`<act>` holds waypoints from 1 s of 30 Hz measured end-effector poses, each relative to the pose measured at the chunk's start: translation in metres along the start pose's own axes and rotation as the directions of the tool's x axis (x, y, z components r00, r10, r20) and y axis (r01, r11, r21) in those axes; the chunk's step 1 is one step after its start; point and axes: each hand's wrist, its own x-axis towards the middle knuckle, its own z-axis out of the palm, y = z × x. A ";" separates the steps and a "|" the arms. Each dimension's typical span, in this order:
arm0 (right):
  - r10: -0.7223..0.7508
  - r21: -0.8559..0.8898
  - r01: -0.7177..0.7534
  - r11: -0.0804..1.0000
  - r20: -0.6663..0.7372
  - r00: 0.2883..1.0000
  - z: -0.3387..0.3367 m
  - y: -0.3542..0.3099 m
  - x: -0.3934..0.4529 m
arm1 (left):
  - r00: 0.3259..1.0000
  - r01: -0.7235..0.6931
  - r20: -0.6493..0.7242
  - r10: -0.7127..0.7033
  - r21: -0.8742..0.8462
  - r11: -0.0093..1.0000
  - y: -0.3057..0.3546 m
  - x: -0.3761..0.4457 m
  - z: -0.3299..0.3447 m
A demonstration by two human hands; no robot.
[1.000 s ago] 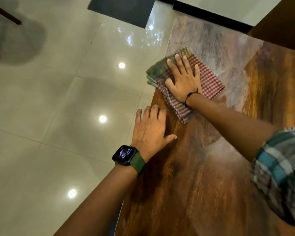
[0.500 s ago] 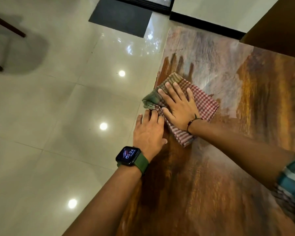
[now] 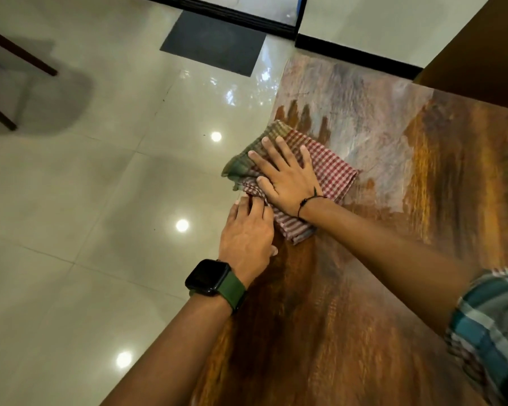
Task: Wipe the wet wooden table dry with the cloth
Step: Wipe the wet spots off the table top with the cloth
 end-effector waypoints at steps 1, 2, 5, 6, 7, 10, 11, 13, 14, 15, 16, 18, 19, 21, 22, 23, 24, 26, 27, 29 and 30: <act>-0.016 0.003 0.016 1.000 0.005 1.000 -0.001 0.007 0.004 | 1.000 0.003 0.010 -0.003 -0.004 1.000 0.000 0.001 0.001; -0.022 0.004 0.022 1.000 0.010 1.000 -0.003 0.015 0.010 | 1.000 0.007 0.019 -0.007 -0.011 1.000 0.000 0.002 0.001; 0.055 0.047 -0.054 0.997 -0.008 0.998 -0.008 0.036 0.028 | 0.999 0.015 0.030 -0.014 -0.030 0.999 0.000 0.003 0.002; 0.101 0.053 -0.100 0.994 -0.020 0.995 -0.008 0.038 0.031 | 0.999 0.016 0.030 -0.015 -0.034 0.999 -0.001 0.003 0.001; 0.149 0.054 -0.147 0.988 -0.029 0.988 -0.007 0.037 0.032 | 0.999 0.018 0.029 -0.017 -0.036 0.999 -0.001 0.002 0.001; 0.281 0.049 -0.280 0.959 -0.030 0.959 -0.003 0.018 0.015 | 0.999 0.029 0.027 -0.028 -0.058 0.998 -0.001 -0.002 0.000; 0.288 0.033 -0.286 0.958 -0.040 0.957 0.002 0.010 0.002 | 0.999 0.027 0.021 -0.026 -0.059 0.998 -0.001 -0.002 0.000; 0.196 -0.009 -0.197 0.980 -0.043 0.980 0.007 -0.001 -0.027 | 1.000 0.014 -0.001 -0.014 -0.044 0.999 -0.001 -0.002 0.002; 0.131 -0.020 -0.131 0.991 -0.027 0.991 0.008 0.002 -0.037 | 1.000 0.009 -0.008 -0.009 -0.037 0.999 -0.001 -0.002 0.002; 0.081 -0.017 -0.081 0.997 -0.011 0.997 0.007 0.009 -0.041 | 1.000 0.004 -0.008 -0.004 -0.035 0.999 -0.001 -0.002 0.003; 0.059 -0.013 -0.059 0.998 -0.002 0.998 0.004 0.019 -0.040 | 1.000 0.004 -0.003 -0.004 -0.036 0.999 -0.001 -0.001 0.003; 0.110 0.017 -0.109 0.994 -0.008 0.994 0.001 0.039 -0.031 | 1.000 0.019 0.012 -0.018 -0.042 0.999 -0.002 0.000 0.004; 0.171 0.038 -0.170 0.985 -0.013 0.985 -0.001 0.047 -0.026 | 1.000 0.021 0.018 -0.020 -0.043 0.999 -0.002 0.001 0.004; 0.292 0.066 -0.291 0.955 -0.016 0.956 -0.003 0.054 -0.023 | 0.999 0.016 0.029 -0.015 -0.030 0.999 -0.002 0.002 0.003; 0.346 0.072 -0.344 0.936 -0.015 0.938 -0.003 0.051 -0.022 | 0.999 0.014 0.037 -0.013 -0.017 1.000 -0.002 0.002 0.002; 0.399 0.075 -0.397 0.915 -0.014 0.917 -0.004 0.044 -0.025 | 0.999 0.013 0.041 -0.013 -0.005 1.000 -0.002 0.001 0.001; 0.449 0.079 -0.447 0.891 -0.009 0.894 -0.003 0.035 -0.031 | 0.999 0.014 0.043 -0.015 0.004 1.000 -0.002 0.000 -0.001; 0.481 0.076 -0.479 0.874 -0.010 0.876 0.003 0.012 -0.053 | 0.999 0.010 0.036 -0.011 0.016 1.000 -0.001 -0.002 -0.006; 0.444 0.065 -0.442 0.895 -0.020 0.896 0.007 0.004 -0.071 | 1.000 0.002 0.024 -0.003 0.009 1.000 0.000 -0.002 -0.007; 0.278 0.044 -0.277 0.960 -0.034 0.960 0.013 0.002 -0.109 | 0.999 -0.009 -0.032 0.008 -0.031 0.999 0.001 0.001 -0.012; 0.173 0.040 -0.172 0.984 -0.031 0.984 0.014 0.011 -0.121 | 0.997 -0.017 -0.070 0.014 -0.049 0.999 0.002 0.004 -0.013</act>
